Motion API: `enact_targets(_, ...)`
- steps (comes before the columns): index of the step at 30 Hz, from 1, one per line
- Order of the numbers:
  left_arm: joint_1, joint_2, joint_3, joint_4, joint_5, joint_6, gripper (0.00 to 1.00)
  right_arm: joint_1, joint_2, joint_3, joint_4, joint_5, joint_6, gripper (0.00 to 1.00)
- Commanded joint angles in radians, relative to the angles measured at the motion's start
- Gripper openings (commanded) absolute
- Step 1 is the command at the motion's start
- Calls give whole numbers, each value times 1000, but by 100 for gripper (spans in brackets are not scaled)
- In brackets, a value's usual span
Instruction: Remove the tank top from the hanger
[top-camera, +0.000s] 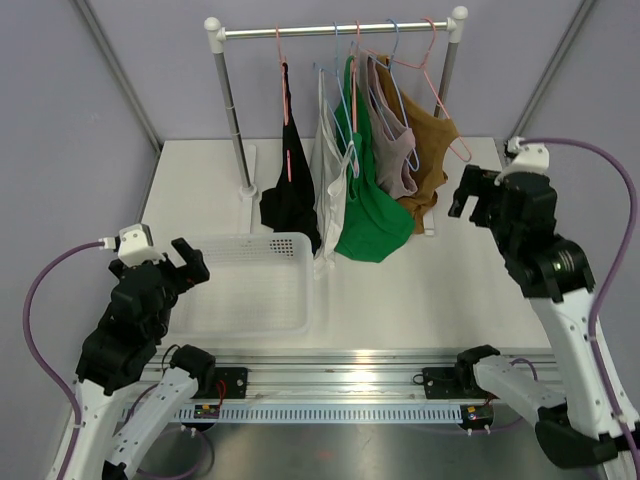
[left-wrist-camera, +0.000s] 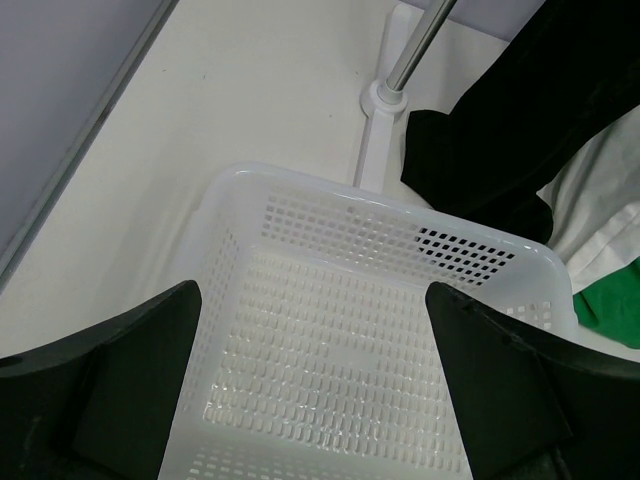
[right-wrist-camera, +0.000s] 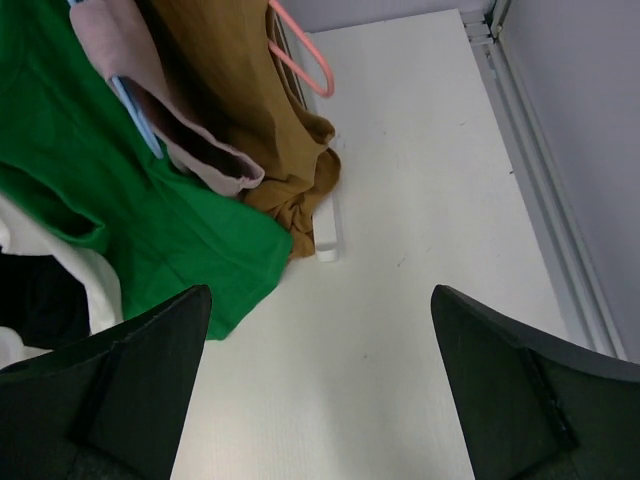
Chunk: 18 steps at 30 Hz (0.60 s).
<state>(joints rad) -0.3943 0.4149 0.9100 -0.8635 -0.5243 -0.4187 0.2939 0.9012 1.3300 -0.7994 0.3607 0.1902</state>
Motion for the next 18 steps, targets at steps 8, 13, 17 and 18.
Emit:
enact_targets(8, 5, -8, -19, 89, 72, 32, 99, -172, 416, 400, 121, -141, -161, 99)
enact_targets(13, 5, -4, -22, 100, 113, 38, 99, -228, 605, 593, 92, -295, -287, 99)
enact_targets(17, 5, -5, -25, 109, 144, 47, 99, -251, 747, 782, 4, -442, -327, 95)
enact_targets(18, 5, -8, -26, 110, 153, 49, 99, -254, 774, 819, -9, -507, -337, 94)
